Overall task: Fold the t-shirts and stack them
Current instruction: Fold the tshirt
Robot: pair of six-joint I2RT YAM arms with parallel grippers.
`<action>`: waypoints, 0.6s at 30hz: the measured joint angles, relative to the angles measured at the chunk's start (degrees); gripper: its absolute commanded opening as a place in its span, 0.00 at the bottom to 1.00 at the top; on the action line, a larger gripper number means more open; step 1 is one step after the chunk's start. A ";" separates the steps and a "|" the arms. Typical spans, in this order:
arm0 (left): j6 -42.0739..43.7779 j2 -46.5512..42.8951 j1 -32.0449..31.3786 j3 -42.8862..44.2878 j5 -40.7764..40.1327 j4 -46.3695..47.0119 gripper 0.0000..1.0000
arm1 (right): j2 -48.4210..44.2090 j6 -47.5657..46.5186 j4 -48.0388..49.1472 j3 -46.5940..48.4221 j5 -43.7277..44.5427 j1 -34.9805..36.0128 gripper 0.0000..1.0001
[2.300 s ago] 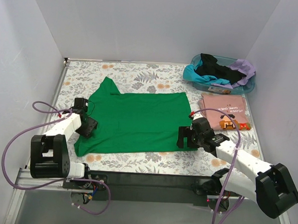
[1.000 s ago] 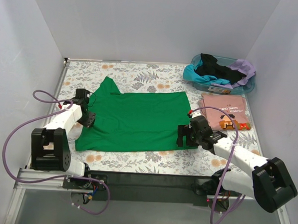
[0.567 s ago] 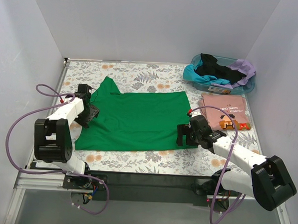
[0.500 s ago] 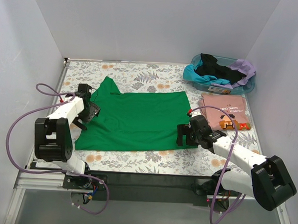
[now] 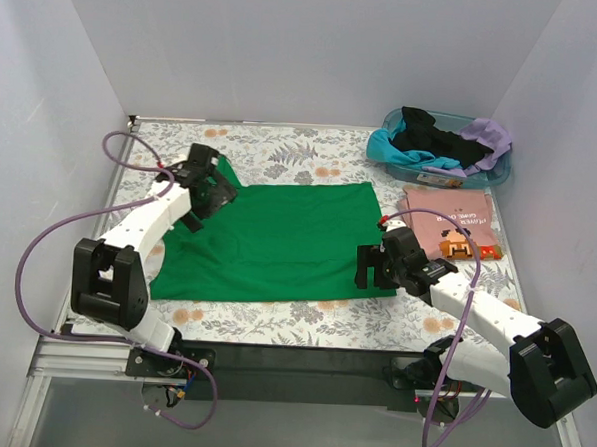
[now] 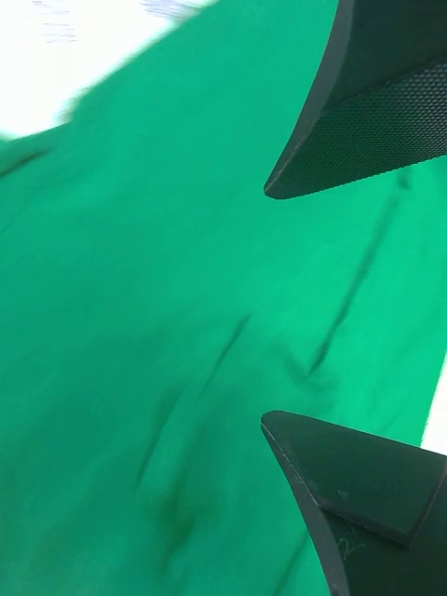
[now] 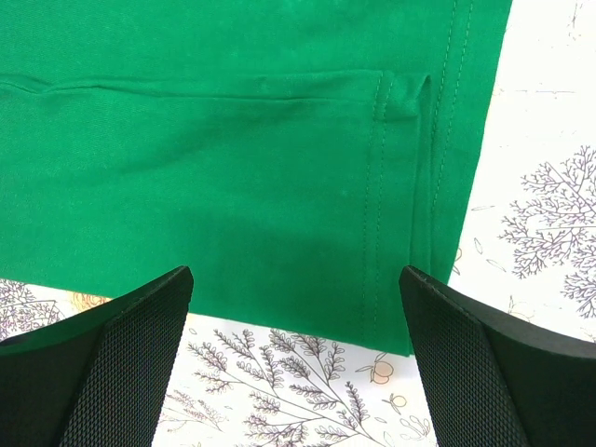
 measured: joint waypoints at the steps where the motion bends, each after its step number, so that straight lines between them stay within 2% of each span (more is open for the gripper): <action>1: 0.24 0.42 -1.99 0.13 0.20 0.33 0.98 | 0.00 0.13 -0.11 0.00 0.04 0.00 0.98; 2: 0.35 1.40 -4.61 0.33 0.22 0.55 0.98 | 0.00 0.28 -0.24 0.00 0.07 0.00 0.99; 5: 0.28 5.97 -9.44 0.83 0.13 0.76 0.89 | 0.02 0.74 -0.31 0.00 0.24 0.00 0.98; 6: 0.04 7.91 -10.36 0.83 -0.24 0.50 0.80 | 0.04 0.79 -0.31 -0.04 0.26 0.00 0.98; 8: -1.07 11.63 -11.58 0.70 -0.81 -0.44 0.72 | 0.04 0.83 -0.28 -0.28 0.35 0.00 0.98; 9: -1.36 12.76 -11.89 0.48 -1.18 -0.94 0.62 | 0.07 0.83 -0.35 -0.39 0.46 0.00 0.98; 11: -2.73 14.27 -12.37 -0.57 -2.10 -1.73 0.56 | 0.20 0.83 -0.33 -0.63 0.87 0.00 0.98; 12: -3.32 14.47 -12.63 -1.18 -2.67 -2.47 0.46 | 0.31 0.81 -0.35 -0.74 1.11 0.00 0.98; 13: -3.87 14.49 -12.83 -1.55 -3.06 -3.06 0.41 | 0.39 0.81 -0.33 -0.90 1.33 0.00 0.98; 15: -4.79 14.49 -13.18 -2.05 -3.72 -3.93 0.36 | 0.46 0.76 -0.37 -1.16 1.62 0.00 0.98; 18: -5.46 14.49 -13.62 -2.25 -4.02 -4.04 0.36 | 1.03 0.74 -0.35 -1.29 2.29 0.00 0.98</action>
